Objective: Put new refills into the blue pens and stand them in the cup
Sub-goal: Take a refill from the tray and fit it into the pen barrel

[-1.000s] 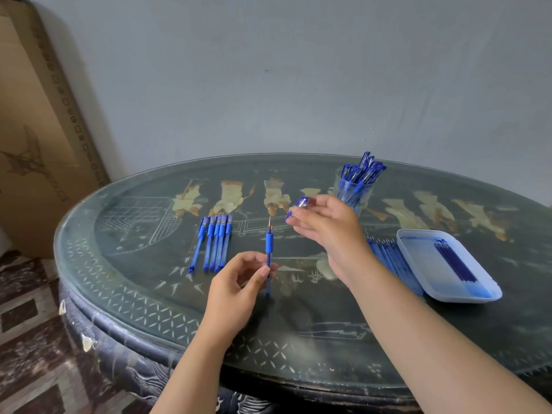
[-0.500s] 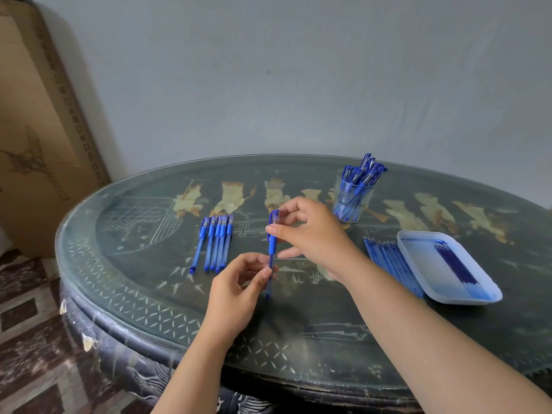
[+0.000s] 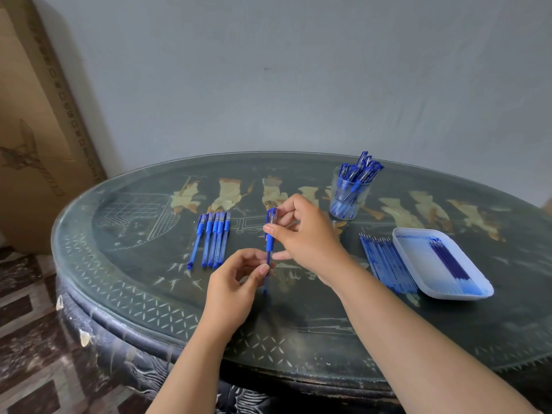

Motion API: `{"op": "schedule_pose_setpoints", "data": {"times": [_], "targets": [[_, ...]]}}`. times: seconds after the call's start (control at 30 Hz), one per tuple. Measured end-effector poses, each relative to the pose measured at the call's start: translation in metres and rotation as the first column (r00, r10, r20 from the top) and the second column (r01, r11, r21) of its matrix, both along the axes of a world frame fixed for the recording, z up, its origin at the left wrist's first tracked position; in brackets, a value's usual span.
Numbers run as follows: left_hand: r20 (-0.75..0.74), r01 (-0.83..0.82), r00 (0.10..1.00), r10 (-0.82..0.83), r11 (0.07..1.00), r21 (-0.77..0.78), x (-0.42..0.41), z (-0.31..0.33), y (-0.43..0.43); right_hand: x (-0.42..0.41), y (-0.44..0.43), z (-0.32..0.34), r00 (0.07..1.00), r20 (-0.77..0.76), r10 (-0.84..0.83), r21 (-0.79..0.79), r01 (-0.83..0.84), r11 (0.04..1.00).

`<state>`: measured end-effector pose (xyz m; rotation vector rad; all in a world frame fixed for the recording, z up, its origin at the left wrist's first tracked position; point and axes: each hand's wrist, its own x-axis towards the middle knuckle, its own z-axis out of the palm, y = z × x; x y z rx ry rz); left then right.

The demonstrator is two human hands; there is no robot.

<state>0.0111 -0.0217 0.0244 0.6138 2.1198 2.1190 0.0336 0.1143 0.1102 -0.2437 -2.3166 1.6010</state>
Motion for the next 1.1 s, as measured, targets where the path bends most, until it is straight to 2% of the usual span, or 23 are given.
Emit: {"op": "schedule_pose_setpoints", "data": {"times": [0.23, 0.4, 0.5, 0.67, 0.8, 0.9, 1.0, 1.1], "targets": [[0.014, -0.005, 1.000, 0.005, 1.000, -0.013, 0.000, 0.000, -0.001, -0.002, -0.003, -0.006, 0.999, -0.033, -0.014, 0.093, 0.017, 0.996], [0.039, 0.049, 0.998, -0.047, 0.998, -0.050, -0.008, 0.005, 0.004, 0.003, 0.006, -0.005, 0.999, -0.024, -0.027, -0.101, 0.024, 0.995], [0.022, -0.006, 1.000, 0.006, 1.000, -0.028, -0.018, 0.010, 0.012, 0.004, 0.028, 0.006, 0.988, -0.100, -0.121, -0.138, 0.107, 0.985], [-0.008, -0.143, 0.990, 0.143, 0.989, -0.022, -0.034, 0.007, 0.023, -0.001, 0.092, 0.044, 0.890, -0.292, -0.349, -0.070, 0.344, 0.936], [-0.033, -0.180, 0.983, 0.179, 0.983, -0.024, -0.041, 0.004, 0.031, -0.014, 0.134, 0.071, 0.731, -0.460, -0.504, -0.079, 0.532, 0.843], [-0.021, -0.183, 0.983, 0.182, 0.982, -0.045, -0.041, -0.002, 0.033, -0.029, 0.154, 0.079, 0.637, -0.549, -0.542, -0.057, 0.618, 0.784], [-0.010, -0.186, 0.983, 0.186, 0.981, -0.048, -0.044, -0.002, 0.034, -0.047, 0.168, 0.075, 0.621, -0.586, -0.521, 0.016, 0.651, 0.759], [-0.013, -0.178, 0.984, 0.178, 0.981, -0.072, -0.047, -0.002, 0.035, -0.066, 0.176, 0.064, 0.701, -0.538, -0.468, 0.201, 0.646, 0.736]]}}
